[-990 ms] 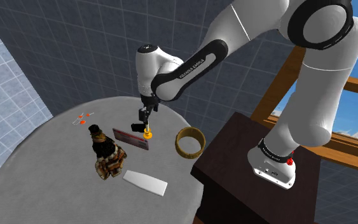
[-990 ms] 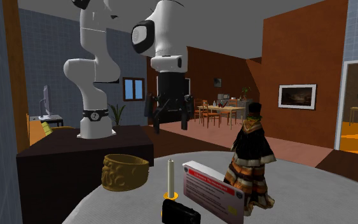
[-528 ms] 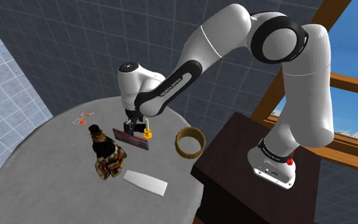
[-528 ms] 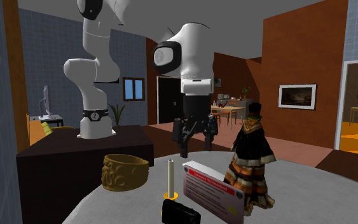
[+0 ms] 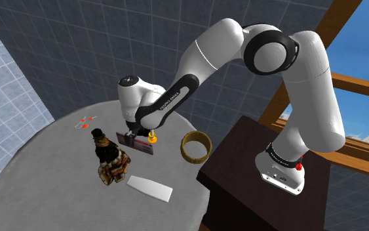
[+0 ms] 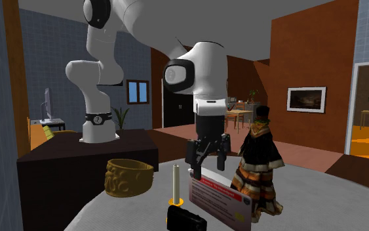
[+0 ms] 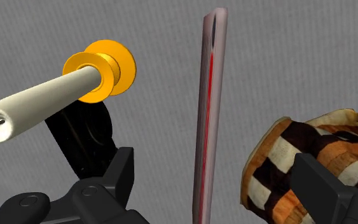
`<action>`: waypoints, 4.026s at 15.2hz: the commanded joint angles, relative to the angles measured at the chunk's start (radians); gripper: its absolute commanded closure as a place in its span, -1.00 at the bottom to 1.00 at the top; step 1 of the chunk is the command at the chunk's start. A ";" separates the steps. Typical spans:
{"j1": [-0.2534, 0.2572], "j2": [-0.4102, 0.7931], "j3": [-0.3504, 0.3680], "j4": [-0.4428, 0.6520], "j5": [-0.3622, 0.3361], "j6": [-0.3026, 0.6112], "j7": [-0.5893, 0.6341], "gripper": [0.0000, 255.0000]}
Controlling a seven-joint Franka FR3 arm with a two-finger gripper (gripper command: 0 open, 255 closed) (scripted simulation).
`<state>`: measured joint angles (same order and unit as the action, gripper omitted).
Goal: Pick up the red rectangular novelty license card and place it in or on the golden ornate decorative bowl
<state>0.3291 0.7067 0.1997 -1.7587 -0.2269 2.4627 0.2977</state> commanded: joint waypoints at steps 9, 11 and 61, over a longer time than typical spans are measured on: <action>0.006 0.031 -0.006 0.014 -0.006 0.018 0.004 -1.00; 0.006 0.031 -0.006 0.014 -0.006 0.018 0.004 1.00; -0.122 -0.606 0.070 -0.418 0.175 -0.170 -0.147 1.00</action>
<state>0.2155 0.1457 0.2689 -2.1247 -0.0671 2.2836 0.1654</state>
